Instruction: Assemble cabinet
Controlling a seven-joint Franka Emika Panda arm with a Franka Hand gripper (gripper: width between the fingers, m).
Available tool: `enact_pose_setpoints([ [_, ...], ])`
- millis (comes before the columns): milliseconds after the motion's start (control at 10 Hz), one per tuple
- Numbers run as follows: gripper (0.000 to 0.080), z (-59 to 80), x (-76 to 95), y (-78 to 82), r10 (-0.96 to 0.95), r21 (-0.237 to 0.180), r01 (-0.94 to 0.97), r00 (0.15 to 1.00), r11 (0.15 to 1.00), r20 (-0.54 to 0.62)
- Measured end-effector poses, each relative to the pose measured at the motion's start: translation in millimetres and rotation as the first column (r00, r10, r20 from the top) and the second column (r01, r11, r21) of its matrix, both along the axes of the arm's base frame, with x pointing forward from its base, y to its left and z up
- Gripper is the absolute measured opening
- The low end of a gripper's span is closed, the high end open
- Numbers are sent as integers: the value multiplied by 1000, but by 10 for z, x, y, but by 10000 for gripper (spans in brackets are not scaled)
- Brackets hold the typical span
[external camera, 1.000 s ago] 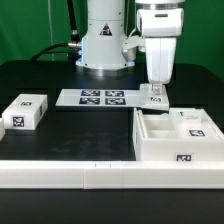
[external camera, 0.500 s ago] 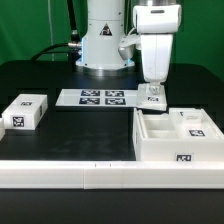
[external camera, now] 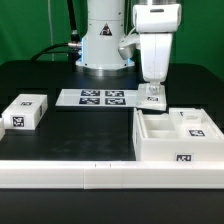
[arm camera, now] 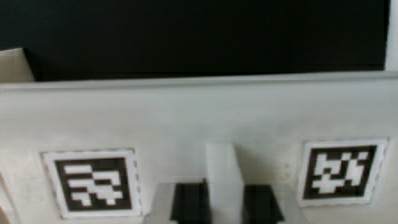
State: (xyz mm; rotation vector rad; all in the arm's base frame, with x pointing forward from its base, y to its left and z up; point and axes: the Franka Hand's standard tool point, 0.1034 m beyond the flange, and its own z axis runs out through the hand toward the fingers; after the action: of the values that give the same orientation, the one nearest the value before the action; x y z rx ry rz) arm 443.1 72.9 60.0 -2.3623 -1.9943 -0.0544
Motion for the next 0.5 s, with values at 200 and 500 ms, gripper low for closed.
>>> enact_pose_setpoints([
  [200,69,24,81,0,-5,2,5,1000,1000,10],
  [500,69,-21,171,51,-17,12,17,1000,1000,6],
])
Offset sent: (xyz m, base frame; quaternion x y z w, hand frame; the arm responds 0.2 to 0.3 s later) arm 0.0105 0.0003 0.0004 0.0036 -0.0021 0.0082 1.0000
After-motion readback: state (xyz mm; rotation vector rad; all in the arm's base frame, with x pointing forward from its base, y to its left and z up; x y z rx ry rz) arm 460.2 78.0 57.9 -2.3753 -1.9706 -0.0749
